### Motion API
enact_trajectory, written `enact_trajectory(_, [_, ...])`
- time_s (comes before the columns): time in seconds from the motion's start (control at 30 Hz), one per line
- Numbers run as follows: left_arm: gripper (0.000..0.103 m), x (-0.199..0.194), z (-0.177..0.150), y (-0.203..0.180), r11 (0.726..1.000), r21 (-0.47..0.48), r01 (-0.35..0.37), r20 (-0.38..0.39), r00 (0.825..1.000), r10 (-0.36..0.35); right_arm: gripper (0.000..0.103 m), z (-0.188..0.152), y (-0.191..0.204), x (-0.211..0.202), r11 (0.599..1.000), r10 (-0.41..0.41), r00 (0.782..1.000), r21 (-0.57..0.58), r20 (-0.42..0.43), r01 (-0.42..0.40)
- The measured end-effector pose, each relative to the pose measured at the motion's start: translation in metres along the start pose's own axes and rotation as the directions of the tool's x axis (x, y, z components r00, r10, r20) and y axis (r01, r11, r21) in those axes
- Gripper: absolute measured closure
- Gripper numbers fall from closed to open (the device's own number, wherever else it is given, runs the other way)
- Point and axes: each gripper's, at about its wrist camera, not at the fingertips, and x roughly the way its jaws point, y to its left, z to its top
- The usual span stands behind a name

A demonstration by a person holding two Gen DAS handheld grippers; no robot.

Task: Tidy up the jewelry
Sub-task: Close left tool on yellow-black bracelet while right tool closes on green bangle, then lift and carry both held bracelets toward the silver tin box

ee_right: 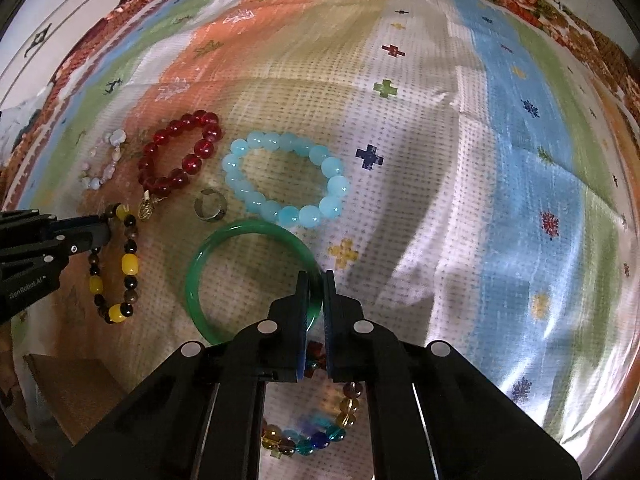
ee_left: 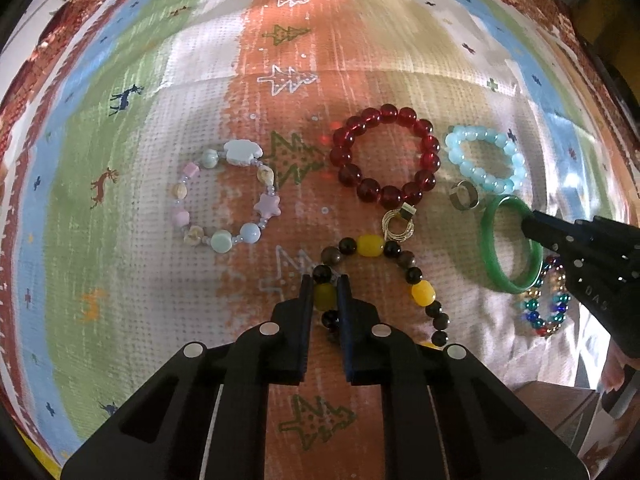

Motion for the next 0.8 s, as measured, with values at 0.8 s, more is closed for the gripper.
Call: enact_trajectory(0.8, [0.092, -0.082, -0.018, -0.025, 0.997, 0.055, 0.057, 0.207, 0.976, -0.067, 0.095, -0.013, 0.035, -0.066, 0.999, -0.031, 0.983, -0.036, 0.179, 0.038])
